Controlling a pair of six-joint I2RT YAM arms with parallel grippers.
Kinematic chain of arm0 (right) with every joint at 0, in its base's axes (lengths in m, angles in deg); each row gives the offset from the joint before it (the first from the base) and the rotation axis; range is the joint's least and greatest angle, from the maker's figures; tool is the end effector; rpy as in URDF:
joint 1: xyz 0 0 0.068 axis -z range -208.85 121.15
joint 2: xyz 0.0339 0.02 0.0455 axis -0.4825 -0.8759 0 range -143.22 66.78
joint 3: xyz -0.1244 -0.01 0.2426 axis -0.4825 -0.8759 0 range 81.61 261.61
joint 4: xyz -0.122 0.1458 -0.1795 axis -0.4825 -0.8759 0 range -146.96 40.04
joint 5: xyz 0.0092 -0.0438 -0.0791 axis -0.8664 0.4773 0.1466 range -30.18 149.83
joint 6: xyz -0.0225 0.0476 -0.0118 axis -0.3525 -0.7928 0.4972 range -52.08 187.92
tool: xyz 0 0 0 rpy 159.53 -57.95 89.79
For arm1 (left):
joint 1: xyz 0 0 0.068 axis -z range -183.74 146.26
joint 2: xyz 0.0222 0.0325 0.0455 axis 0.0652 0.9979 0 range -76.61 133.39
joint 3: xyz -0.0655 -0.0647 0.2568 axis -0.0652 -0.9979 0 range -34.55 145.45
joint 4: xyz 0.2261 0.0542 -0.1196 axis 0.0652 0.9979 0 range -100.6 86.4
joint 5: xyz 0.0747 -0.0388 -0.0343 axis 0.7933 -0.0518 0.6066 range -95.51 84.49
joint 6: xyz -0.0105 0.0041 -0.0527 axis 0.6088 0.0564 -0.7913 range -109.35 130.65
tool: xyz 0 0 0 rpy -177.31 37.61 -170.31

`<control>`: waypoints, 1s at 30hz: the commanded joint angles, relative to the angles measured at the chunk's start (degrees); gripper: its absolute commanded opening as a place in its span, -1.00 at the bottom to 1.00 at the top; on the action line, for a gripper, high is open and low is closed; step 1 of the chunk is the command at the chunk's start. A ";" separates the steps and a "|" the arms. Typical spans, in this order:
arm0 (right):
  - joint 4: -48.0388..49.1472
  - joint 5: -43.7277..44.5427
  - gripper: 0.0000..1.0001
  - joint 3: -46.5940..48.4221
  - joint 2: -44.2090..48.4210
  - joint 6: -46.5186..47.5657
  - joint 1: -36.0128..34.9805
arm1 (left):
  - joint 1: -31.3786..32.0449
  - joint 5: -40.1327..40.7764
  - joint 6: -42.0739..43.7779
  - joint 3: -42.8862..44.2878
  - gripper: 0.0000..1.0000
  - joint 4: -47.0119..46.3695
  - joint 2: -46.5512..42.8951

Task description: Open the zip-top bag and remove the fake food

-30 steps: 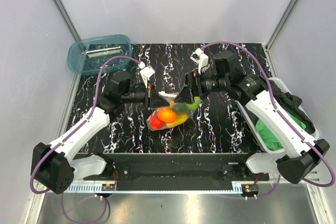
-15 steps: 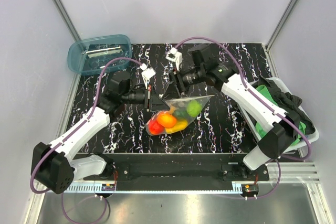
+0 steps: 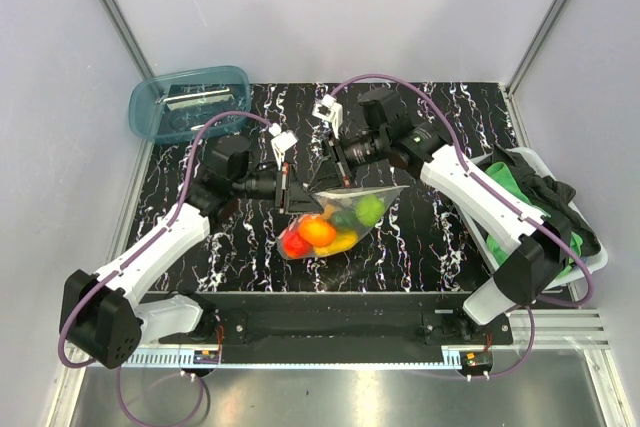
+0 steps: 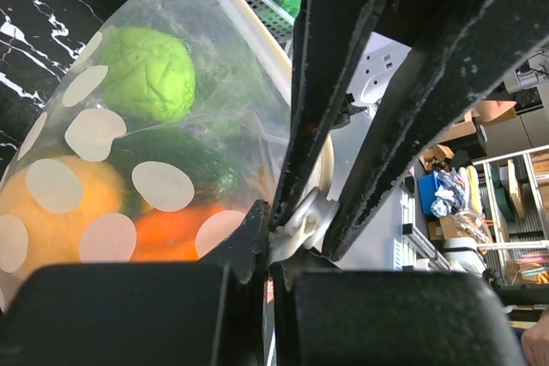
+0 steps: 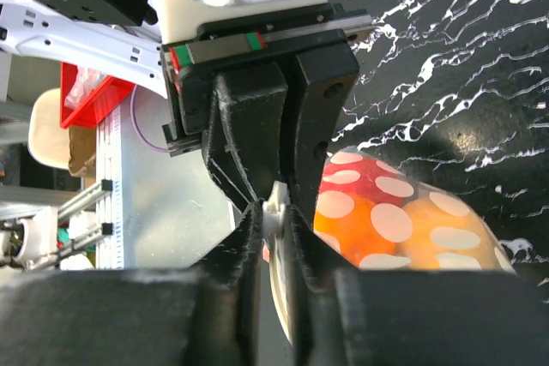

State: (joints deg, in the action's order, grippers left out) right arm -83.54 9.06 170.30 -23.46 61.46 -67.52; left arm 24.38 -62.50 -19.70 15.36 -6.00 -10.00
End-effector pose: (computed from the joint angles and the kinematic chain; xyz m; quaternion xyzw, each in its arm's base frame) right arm 0.2533 0.2381 0.3753 -0.4122 0.7156 0.5111 0.2383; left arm 0.2101 -0.1460 0.3089 0.2550 0.7306 -0.5860 0.2404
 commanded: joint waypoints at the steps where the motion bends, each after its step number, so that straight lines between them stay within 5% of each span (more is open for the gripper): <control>1: 2.91 0.13 -0.85 -1.32 3.49 -0.75 -0.17 | 0.01 -3.30 -0.94 0.80 -1.00 -2.84 -1.04; 5: 2.73 1.54 -1.00 -1.15 4.54 -1.80 0.00 | -0.08 -2.60 0.46 0.19 -1.00 -2.23 -2.27; 10: 2.64 -1.16 -1.00 0.08 4.72 -5.49 0.36 | 0.09 1.96 1.87 -1.65 -0.13 -2.57 -7.45; 15: 2.91 -2.23 -1.00 0.79 4.11 -8.04 0.44 | 1.32 4.08 -1.11 -3.68 0.33 -10.74 -9.39; 18: 3.87 -2.59 -1.00 0.79 4.01 -9.62 0.36 | 2.64 4.17 -1.56 -2.63 0.27 -12.16 -7.64; 26: 4.49 -2.06 -1.00 0.09 5.24 -10.59 0.44 | 3.00 5.75 1.34 -1.75 -1.00 -8.56 -5.08; 30: 4.14 -1.71 -1.00 -1.93 6.65 -10.33 1.67 | 1.94 9.26 1.78 -3.24 -1.00 -8.21 -8.15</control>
State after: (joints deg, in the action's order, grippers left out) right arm -82.60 9.17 168.86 -20.81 51.80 -66.45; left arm 27.03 -57.17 -19.46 12.21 -12.86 -14.90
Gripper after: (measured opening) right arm 0.033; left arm 0.012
